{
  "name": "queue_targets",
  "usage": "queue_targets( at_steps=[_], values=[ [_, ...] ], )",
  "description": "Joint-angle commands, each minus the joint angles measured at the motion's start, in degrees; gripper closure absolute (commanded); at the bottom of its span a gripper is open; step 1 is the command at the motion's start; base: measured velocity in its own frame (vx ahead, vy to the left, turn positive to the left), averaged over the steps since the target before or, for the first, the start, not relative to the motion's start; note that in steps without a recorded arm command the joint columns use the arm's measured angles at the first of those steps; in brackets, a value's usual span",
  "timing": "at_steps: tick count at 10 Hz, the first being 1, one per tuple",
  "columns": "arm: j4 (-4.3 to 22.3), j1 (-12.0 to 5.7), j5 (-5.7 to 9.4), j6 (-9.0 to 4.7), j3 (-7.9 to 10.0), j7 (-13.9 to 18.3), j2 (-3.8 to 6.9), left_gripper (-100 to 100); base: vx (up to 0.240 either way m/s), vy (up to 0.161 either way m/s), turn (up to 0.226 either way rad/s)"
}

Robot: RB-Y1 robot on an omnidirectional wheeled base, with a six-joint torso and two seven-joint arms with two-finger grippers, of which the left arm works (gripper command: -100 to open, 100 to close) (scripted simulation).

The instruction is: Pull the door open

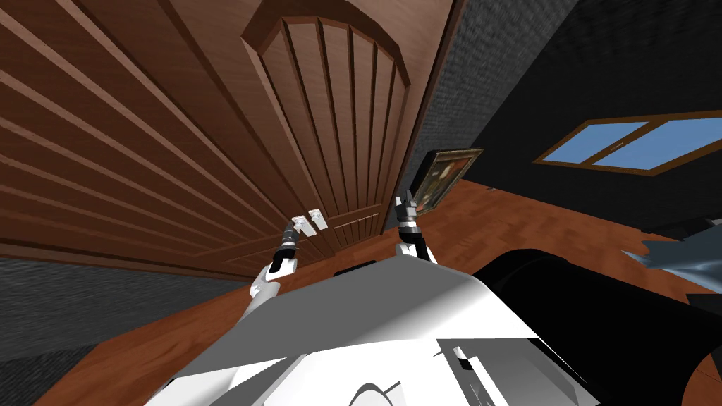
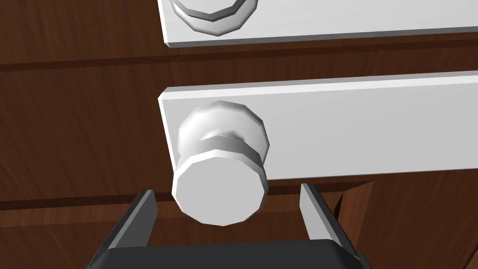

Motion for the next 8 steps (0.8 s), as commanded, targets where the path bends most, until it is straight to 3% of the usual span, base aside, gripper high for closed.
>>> queue_targets(
  at_steps=[1, 2, 7, 8],
  values=[
    [0.0, 0.0, 0.0, 0.0, 0.0, 0.0, 0.0, -100, 0.103, -0.064, -0.025],
    [0.0, 0.0, 0.0, 0.0, 0.0, 0.0, 0.0, 100, -0.011, 0.007, 0.029],
    [0.0, 0.0, 0.0, 0.0, 0.0, 0.0, 0.0, 100, -0.021, 0.009, -0.009],
    [0.3, 1.07, 0.09, 0.09, 0.38, 0.2, 0.78, 100, -0.134, 0.085, 0.077]
  ],
)
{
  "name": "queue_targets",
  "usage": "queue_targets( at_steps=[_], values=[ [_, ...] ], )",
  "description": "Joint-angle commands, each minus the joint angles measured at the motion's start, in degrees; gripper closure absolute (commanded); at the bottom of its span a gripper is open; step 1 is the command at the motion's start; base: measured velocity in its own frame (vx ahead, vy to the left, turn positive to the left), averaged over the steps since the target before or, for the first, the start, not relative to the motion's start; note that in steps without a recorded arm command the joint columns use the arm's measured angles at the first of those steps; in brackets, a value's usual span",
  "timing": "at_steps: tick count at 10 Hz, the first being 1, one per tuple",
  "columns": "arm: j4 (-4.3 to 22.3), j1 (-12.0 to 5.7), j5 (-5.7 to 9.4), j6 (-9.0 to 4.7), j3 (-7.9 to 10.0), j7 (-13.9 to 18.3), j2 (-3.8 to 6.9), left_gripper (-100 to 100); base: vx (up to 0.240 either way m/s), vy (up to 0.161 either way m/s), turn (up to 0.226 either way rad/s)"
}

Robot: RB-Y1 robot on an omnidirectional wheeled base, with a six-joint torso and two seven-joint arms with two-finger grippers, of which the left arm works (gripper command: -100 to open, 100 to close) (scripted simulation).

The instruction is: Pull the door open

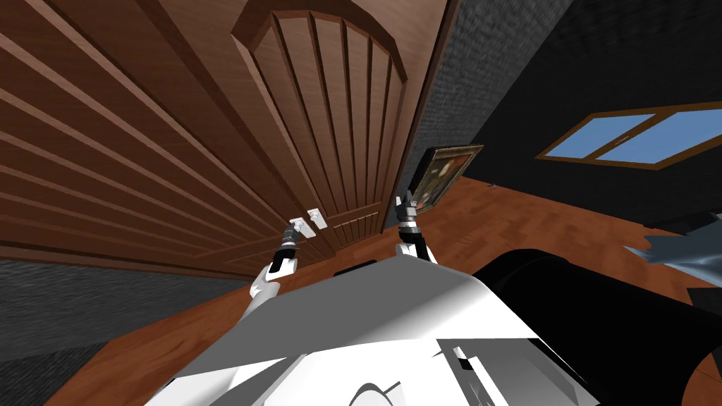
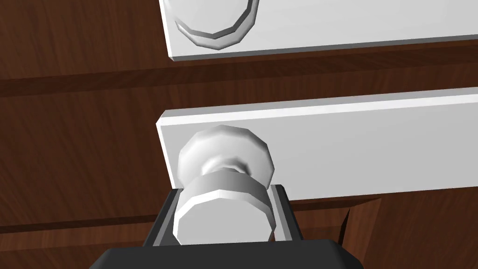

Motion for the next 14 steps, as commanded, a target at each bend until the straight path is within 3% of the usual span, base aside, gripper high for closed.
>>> queue_targets(
  at_steps=[1, 3, 4, 10, 14],
  values=[
    [0.8, 1.11, 0.17, -0.05, 0.74, 0.3, 0.97, 100, -0.181, 0.1, 0.059],
    [0.7, 1.92, 0.22, -0.09, 0.68, 0.8, 1.83, 100, -0.181, 0.11, 0.086],
    [-1.1, 2.24, 0.07, 0.0, -0.49, 1.3, 1.65, -100, -0.211, 0.045, -0.062],
    [-4.6, 2.97, -0.35, -0.23, -4.39, 3.6, 2.15, -100, -0.191, -0.027, -0.065],
    [-2.8, 2.96, -0.21, -0.27, -2.64, 2.6, 1.89, -100, 0.08, 0.065, 0.026]
  ],
)
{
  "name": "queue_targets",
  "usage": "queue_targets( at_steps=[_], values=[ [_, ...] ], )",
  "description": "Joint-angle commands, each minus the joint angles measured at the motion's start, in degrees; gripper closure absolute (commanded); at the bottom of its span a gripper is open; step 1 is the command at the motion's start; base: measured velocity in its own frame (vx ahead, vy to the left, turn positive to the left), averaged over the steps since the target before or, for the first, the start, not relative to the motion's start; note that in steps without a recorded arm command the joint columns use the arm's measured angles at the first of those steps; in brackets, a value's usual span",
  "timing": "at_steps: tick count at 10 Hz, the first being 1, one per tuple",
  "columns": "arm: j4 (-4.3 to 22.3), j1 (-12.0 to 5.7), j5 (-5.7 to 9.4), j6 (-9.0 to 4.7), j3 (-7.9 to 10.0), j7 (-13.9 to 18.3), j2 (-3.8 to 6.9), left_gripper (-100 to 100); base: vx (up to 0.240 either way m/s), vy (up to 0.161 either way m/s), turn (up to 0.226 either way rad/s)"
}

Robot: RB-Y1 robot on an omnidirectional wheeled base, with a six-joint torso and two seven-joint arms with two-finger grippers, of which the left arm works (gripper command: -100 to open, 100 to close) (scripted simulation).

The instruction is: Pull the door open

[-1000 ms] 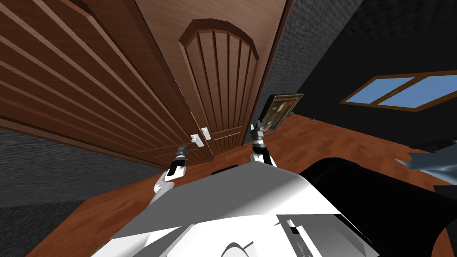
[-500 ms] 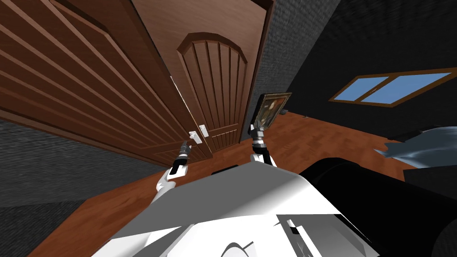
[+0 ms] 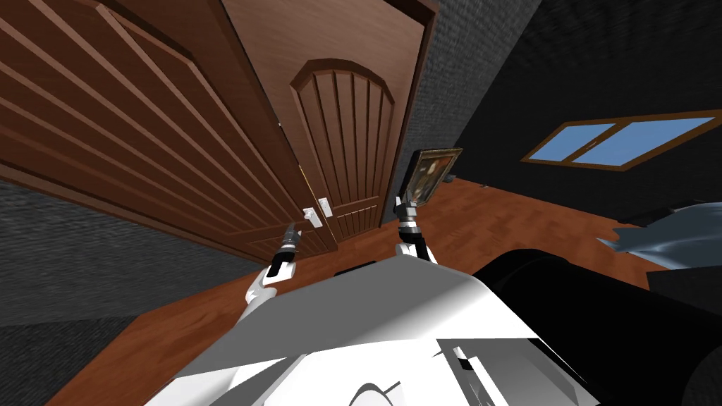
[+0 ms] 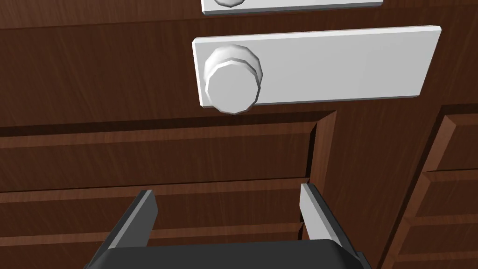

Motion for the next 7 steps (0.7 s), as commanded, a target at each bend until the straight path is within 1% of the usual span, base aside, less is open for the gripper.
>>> queue_targets(
  at_steps=[1, 2, 4, 5, 6, 7],
  values=[
    [0.5, -0.25, 0.0, 0.01, 0.39, -0.4, -0.23, -100, 0.193, 0.052, -0.009],
    [0.7, -0.49, -0.01, -0.05, 0.49, -0.5, -0.4, -100, 0.183, 0.016, -0.036],
    [0.8, -1.29, -0.1, -0.21, 0.31, -0.8, -0.92, -100, 0.2, -0.042, -0.072],
    [0.7, -1.04, -0.07, -0.09, 0.4, -0.7, -0.74, -100, 0.099, -0.031, -0.012],
    [0.7, -1.04, -0.07, -0.09, 0.4, -0.7, -0.74, 100, -0.014, 0.004, 0.014],
    [0.7, -1.04, -0.07, -0.09, 0.4, -0.7, -0.74, 100, -0.029, 0.018, 0.002]
  ],
)
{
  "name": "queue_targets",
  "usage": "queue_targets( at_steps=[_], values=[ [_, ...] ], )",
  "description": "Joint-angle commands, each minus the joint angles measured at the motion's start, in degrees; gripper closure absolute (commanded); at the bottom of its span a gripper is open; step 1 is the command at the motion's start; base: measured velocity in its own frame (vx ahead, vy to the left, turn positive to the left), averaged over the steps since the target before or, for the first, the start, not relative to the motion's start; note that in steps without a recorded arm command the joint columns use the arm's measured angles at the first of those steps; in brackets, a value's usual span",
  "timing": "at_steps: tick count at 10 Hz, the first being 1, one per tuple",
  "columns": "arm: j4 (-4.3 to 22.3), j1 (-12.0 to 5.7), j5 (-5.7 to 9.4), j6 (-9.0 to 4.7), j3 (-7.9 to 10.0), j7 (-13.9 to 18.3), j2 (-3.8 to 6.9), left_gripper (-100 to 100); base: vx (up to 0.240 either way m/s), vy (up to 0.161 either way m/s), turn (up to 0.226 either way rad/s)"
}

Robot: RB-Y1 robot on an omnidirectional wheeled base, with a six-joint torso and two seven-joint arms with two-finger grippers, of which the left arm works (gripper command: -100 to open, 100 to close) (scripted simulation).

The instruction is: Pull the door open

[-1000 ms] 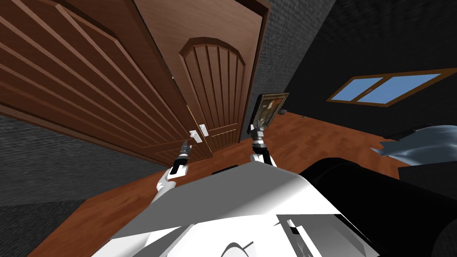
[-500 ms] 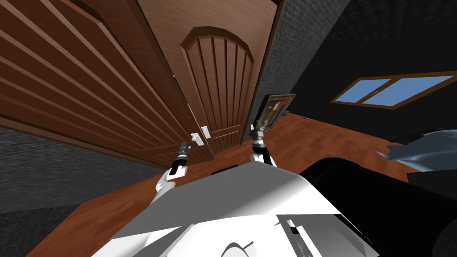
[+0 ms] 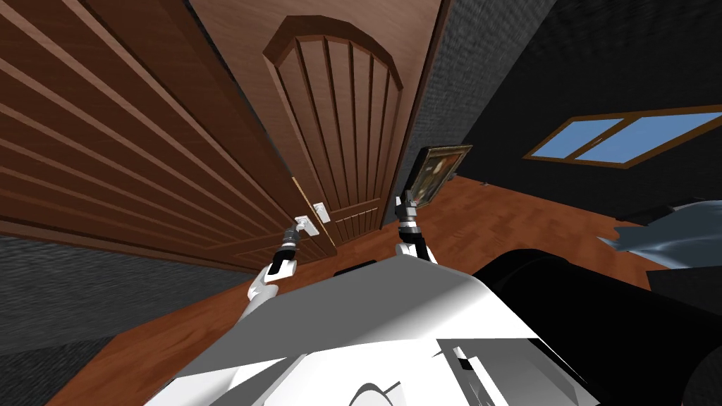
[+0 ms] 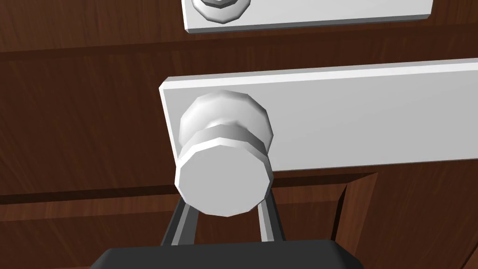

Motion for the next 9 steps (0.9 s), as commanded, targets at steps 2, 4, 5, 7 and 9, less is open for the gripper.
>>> queue_targets(
  at_steps=[2, 4, 5, 7, 9],
  values=[
    [0.2, 0.28, -0.04, 0.12, -0.2, 0.0, -0.14, 100, -0.026, 0.009, -0.005],
    [0.2, 0.28, -0.04, 0.12, -0.2, 0.0, -0.14, 100, -0.009, 0.0, 0.005],
    [-0.5, 0.89, -0.11, -0.32, -1.2, 0.9, 0.76, 100, -0.11, 0.055, -0.092],
    [-1.4, 1.62, -0.21, -0.9, -2.53, 2.1, 1.84, 100, -0.166, 0.07, -0.12],
    [-2.4, 2.46, -0.33, -1.59, -4.11, 3.5, 3.12, 100, -0.197, 0.121, -0.137]
  ],
)
